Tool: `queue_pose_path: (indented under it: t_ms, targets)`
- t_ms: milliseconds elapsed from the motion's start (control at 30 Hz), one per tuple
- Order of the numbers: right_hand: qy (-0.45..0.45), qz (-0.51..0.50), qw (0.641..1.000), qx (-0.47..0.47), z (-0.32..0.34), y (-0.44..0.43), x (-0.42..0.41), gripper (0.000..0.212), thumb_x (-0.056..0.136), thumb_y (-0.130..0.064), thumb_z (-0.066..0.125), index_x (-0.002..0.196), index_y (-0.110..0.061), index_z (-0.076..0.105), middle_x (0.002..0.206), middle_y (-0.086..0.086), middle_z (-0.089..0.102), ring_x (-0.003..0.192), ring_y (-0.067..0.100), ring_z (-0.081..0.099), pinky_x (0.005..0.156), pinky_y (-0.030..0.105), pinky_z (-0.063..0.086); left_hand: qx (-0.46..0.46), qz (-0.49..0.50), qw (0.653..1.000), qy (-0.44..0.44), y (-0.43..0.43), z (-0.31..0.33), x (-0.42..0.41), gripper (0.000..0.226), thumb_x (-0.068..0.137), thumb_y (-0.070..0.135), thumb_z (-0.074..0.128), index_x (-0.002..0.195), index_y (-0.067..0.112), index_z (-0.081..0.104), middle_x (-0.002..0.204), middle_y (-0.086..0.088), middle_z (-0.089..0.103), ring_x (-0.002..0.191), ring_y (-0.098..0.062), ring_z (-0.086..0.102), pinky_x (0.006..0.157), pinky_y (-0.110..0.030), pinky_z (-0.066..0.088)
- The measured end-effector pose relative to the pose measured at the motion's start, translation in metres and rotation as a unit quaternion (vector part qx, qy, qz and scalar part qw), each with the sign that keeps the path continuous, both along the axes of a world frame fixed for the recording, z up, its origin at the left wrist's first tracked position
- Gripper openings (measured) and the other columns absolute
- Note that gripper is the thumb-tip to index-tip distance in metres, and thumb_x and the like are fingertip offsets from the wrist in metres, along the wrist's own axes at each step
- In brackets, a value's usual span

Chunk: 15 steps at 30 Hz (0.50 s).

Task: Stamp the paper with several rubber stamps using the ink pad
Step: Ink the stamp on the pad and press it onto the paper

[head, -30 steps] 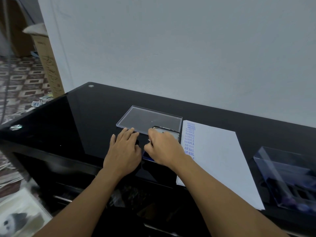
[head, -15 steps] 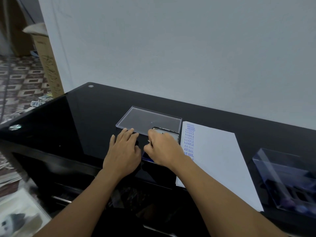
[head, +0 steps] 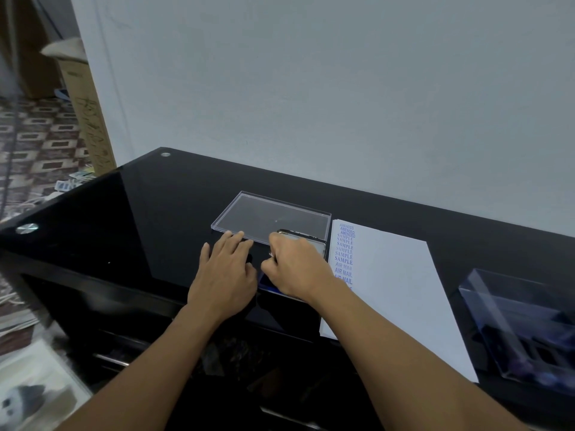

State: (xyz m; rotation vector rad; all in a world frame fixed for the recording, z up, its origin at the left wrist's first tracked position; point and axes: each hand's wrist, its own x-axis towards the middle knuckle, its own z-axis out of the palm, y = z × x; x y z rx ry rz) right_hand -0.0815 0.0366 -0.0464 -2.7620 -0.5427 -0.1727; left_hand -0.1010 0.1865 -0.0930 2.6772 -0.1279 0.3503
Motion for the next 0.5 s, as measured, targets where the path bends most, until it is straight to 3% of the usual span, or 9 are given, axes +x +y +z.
queue_pose_path:
  t_ms: [500]
  targets:
    - [-0.009,-0.002,1.000,-0.003,0.0001,0.0001,0.0001,0.017,0.090,-0.028,0.049,0.082,-0.019,0.038,0.079,0.008,0.056,0.074,0.029,0.054,0.058,0.035,0.042,0.003,-0.004,1.000,-0.006,0.0011,-0.0009,0.0005,0.048,0.100,0.023,0.043,0.147,0.020,0.039,0.163,0.001,0.024,0.153,-0.017,0.009,0.123,-0.051,0.008]
